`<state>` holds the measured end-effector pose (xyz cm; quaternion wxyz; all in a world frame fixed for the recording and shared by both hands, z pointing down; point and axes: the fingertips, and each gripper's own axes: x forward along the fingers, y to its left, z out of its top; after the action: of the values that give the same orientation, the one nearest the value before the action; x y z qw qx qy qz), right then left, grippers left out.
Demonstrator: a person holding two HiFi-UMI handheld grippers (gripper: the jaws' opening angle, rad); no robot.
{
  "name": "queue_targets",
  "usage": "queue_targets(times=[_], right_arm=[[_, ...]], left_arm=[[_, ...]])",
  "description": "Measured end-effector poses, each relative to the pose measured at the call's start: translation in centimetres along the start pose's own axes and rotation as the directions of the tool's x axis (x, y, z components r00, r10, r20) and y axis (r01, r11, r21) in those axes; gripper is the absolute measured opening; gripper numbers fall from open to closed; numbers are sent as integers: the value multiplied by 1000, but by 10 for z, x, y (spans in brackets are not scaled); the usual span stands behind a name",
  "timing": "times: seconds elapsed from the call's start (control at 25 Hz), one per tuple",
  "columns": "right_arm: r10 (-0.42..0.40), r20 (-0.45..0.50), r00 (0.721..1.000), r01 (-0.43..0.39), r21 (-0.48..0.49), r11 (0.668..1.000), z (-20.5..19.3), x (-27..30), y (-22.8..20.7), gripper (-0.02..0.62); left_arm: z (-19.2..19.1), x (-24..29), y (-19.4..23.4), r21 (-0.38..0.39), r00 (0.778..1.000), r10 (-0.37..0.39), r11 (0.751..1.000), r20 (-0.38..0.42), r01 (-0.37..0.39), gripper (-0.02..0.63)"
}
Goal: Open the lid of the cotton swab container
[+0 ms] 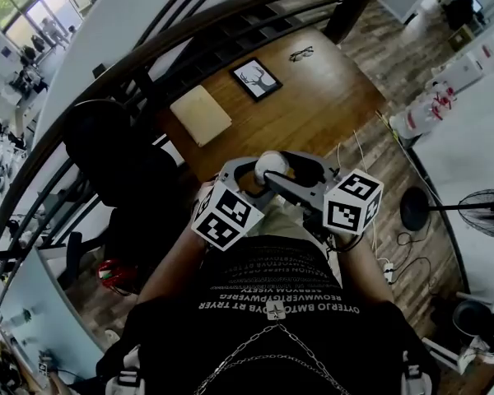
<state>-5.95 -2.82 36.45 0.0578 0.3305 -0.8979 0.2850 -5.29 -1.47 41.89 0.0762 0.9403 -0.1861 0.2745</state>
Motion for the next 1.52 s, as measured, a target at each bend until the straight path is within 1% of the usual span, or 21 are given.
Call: queue_targets(times=[0.04, 0.12, 0.2, 0.24, 0.28, 0.32, 0.4, 0.56, 0.6, 0.64, 0.72, 0.76, 0.88, 0.96, 1.0, 1.04, 1.08, 1.12, 1.24, 1.32, 1.52], right_arm=[[-12, 11, 1000, 12, -31, 999, 2, -2, 2, 259], [-44, 45, 998, 50, -136, 989, 8, -6, 7, 261], [-55, 81, 995, 75, -276, 958, 14, -14, 18, 251], [-45, 87, 995, 73, -343, 937, 15, -19, 25, 217], [-31, 81, 996, 61, -396, 916, 14, -22, 31, 201], [-18, 69, 997, 46, -432, 901, 11, -26, 35, 204], [-11, 42, 999, 29, -469, 883, 4, -31, 37, 211], [-65, -13, 998, 48, -538, 842, -7, -37, 19, 215], [-76, -13, 997, 57, -541, 839, -7, -39, 14, 206], [-75, -1, 997, 63, -529, 846, -5, -41, 11, 190], [-45, 37, 998, 58, -486, 872, 6, -48, 6, 189], [-29, 53, 998, 51, -474, 879, 10, -52, 3, 184], [4, 76, 997, 33, -475, 879, 21, -64, -8, 178], [17, 101, 995, 32, -460, 887, 28, -73, -18, 171], [17, 120, 993, 38, -441, 897, 32, -78, -25, 149], [13, 140, 990, 47, -420, 906, 36, -81, -31, 105], [11, 155, 988, 53, -402, 914, 40, -83, -37, 82], [12, 164, 986, 53, -387, 921, 42, -84, -42, 76], [23, 176, 984, 40, -347, 937, 46, -87, -56, 68], [15, 184, 983, 45, -317, 947, 48, -90, -67, 37], [5, 185, 983, 40, -237, 971, 47, -94, -94, 27]], left_arm=[[0, -1, -2, -7, 1000, -9, 1000, 4, 9, 255], [-2, -2, -5, -13, 1000, -21, 1000, 3, 21, 255], [-2, -1, -10, -19, 999, -33, 999, 5, 33, 256], [-1, 0, -11, -21, 999, -35, 999, 5, 36, 256], [-1, 1, -12, -22, 999, -35, 999, 3, 35, 256], [-1, 2, -13, -22, 999, -33, 999, 2, 33, 256], [2, 5, -15, -23, 1000, -31, 999, 7, 31, 256], [8, 14, -20, -21, 1000, -19, 1000, -5, 19, 258], [8, 17, -22, -20, 1000, -17, 1000, -16, 17, 258], [9, 20, -24, -17, 1000, -13, 1000, -26, 13, 258], [12, 26, -26, -12, 999, 0, 1000, -35, -1, 258], [14, 28, -26, -15, 999, 9, 1000, -35, -10, 258], [19, 34, -26, -40, 998, 47, 998, -33, -49, 258], [21, 41, -29, -50, 996, 73, 996, -40, -75, 259], [22, 44, -30, -52, 996, 84, 995, -43, -86, 259], [23, 47, -31, -53, 995, 92, 994, -43, -95, 259], [24, 49, -32, -55, 994, 100, 993, -42, -103, 259], [25, 50, -32, -59, 993, 110, 992, -43, -112, 259], [28, 52, -34, -68, 988, 147, 986, -48, -150, 259], [32, 53, -34, -77, 984, 174, 981, -43, -177, 259], [40, 63, -37, -85, 975, 218, 972, -34, -220, 260]])
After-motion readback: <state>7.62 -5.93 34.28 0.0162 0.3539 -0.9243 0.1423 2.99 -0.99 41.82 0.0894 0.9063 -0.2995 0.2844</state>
